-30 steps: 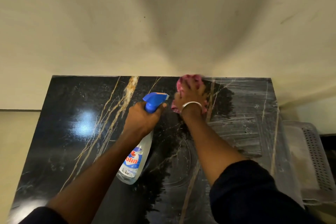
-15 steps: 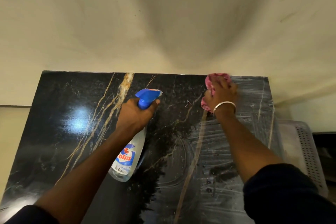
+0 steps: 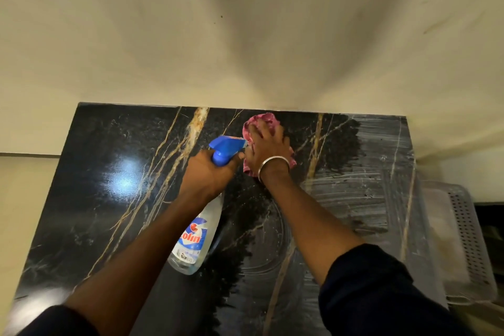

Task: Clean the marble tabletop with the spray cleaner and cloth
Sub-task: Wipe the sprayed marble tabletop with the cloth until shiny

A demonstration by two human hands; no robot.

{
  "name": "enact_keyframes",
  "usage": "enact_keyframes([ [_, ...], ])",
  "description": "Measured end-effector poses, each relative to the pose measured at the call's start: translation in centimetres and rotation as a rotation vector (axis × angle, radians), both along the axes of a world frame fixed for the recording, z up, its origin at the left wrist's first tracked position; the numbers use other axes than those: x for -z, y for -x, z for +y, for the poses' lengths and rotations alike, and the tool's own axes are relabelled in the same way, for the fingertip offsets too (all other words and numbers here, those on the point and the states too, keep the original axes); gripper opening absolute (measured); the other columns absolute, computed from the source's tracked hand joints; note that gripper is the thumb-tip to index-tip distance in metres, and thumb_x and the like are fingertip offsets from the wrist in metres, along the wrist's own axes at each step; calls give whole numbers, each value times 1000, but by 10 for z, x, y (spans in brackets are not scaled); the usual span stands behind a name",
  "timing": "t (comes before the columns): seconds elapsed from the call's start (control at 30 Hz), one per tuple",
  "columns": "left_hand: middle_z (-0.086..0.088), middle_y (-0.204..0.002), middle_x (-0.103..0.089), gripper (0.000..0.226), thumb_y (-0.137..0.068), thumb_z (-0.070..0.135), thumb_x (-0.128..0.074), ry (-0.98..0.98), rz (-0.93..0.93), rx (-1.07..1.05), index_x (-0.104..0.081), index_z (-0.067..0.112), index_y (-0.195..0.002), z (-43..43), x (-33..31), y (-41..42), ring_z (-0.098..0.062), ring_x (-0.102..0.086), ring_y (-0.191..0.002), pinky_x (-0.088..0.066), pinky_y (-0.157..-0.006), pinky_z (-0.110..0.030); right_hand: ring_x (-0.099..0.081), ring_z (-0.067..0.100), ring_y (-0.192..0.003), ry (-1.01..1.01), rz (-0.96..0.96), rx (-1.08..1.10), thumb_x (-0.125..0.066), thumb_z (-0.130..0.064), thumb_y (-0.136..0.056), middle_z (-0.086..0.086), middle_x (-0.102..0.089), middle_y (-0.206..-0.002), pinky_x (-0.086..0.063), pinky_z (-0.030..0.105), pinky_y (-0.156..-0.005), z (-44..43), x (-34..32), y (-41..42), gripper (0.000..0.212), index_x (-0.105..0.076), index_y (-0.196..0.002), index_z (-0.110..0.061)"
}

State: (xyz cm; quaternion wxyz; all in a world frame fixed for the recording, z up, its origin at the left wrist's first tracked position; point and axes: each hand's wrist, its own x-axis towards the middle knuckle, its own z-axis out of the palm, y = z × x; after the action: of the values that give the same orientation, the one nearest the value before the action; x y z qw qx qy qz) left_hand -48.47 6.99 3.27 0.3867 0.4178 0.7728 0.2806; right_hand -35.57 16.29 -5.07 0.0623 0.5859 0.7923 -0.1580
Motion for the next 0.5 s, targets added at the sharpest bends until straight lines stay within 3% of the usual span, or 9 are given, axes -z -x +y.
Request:
enact_keyframes([
  [0.13, -5, -85, -67, 40, -83, 47, -68, -7, -17, 17, -60, 20, -112, -4, -3, 0, -16, -64, -74, -45, -60, -20, -19, 37, -141, -9, -36, -56, -46, -40, -93, -3, -20, -160, -32, 53, -110, 3, 2, -29, 63, -25, -152, -29],
  [0.33, 1, -73, -61, 34, -85, 42, -68, -23, -44, 17, -62, 16, -105, -16, -4, -6, -8, -58, -64, -40, -57, -16, -27, 40, -130, -41, -60, 291, -49, -36, -93, -7, -23, -159, -41, 48, -100, 0, 3, -127, 61, -28, -150, -35],
  [0.5, 1, -71, -62, 36, -83, 47, -68, 0, -8, 38, -63, 15, -101, -28, -6, -9, -10, -59, -62, -44, -57, -20, -21, 43, -137, 6, -55, 472, -52, -34, -93, -6, -17, -161, -35, 51, -104, -18, -1, -107, 61, -30, -149, -34],
])
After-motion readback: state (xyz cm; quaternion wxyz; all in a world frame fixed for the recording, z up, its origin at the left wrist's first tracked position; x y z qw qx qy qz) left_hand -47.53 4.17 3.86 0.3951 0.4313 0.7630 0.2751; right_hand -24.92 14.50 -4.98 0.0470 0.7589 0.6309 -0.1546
